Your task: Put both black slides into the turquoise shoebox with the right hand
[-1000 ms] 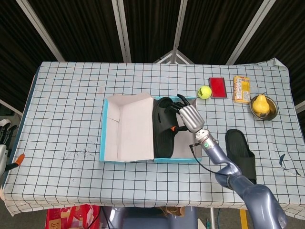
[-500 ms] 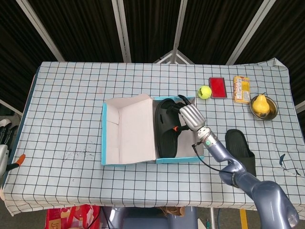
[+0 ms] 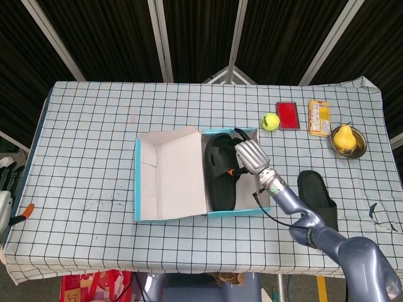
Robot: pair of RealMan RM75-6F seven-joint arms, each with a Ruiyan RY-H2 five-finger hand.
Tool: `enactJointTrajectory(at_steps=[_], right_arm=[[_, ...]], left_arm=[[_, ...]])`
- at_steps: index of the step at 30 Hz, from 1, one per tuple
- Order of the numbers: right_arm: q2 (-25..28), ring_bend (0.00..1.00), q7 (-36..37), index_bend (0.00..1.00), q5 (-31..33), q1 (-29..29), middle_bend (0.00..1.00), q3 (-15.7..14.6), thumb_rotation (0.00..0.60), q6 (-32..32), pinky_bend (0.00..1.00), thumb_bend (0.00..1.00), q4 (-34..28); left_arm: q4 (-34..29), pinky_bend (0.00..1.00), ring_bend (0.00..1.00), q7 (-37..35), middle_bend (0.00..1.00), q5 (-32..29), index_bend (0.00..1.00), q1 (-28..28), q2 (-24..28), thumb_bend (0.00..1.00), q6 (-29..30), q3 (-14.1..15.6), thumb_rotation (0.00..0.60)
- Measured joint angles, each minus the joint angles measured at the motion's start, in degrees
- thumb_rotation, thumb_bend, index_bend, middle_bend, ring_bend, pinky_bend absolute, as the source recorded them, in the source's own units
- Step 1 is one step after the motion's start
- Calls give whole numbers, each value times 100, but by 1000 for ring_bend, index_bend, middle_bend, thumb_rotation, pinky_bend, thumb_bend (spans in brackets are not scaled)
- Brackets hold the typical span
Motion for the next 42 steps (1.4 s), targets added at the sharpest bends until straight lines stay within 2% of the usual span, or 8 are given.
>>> enactJointTrajectory(at_steps=[26,31,36,42], right_arm=[[180,419,-228,424,118,44,562,-11,600,-481,0,362,-321],[225,387,-247,424,120,47,552,3,600,-486,0,361,-397],[311,302,-318,407,121,64,436,22,600,-505,0,361,-537],[459,206,-563,280,167,108,273,6,600,-759,0,362,-747]], left_arm=[[4,0,0,32,0,3,0,-14,-9,346,-26,14,600],[2,0,0,31,0,3,0,-13,-9,346,-19,12,600],[-7,0,0,27,0,21,0,-9,-4,346,-6,19,600],[-8,0,0,21,0,22,0,-4,0,346,5,18,600]])
